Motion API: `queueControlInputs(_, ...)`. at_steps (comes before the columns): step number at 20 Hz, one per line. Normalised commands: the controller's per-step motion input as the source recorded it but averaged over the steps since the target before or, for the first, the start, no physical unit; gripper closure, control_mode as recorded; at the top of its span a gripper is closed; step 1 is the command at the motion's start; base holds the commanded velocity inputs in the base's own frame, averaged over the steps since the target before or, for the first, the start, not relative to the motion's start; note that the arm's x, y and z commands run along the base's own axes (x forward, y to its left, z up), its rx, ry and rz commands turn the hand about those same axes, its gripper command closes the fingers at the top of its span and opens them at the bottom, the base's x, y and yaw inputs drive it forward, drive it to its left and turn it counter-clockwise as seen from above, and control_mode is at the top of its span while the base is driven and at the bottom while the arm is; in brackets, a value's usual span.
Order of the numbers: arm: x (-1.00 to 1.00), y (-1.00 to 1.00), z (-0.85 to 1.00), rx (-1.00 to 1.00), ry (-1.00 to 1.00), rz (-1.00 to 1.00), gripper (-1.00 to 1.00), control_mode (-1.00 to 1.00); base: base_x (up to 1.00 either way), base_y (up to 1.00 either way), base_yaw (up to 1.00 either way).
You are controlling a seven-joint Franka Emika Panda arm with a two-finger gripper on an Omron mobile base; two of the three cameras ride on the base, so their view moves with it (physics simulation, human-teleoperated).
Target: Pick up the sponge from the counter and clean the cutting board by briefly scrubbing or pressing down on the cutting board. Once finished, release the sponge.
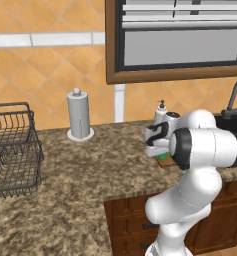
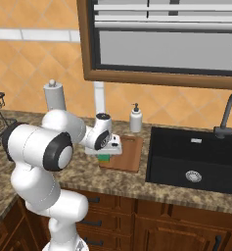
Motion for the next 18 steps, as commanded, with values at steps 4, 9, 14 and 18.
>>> queueControlInputs(4,0.0,-0.2,-0.3,0.04,0.0,0.02,1.0,-1.0,0.0,0.0,0.0)
queueControlInputs(9,0.0,-0.06,-0.22,0.09,0.0,0.0,1.0,-1.0,0.0,0.0,0.0)
queueControlInputs(14,0.02,0.0,-0.15,0.07,0.0,0.0,1.0,-1.0,0.0,0.0,0.0)
queueControlInputs(18,0.42,0.0,-0.01,0.01,0.0,0.0,1.0,-1.0,0.0,0.0,0.0)
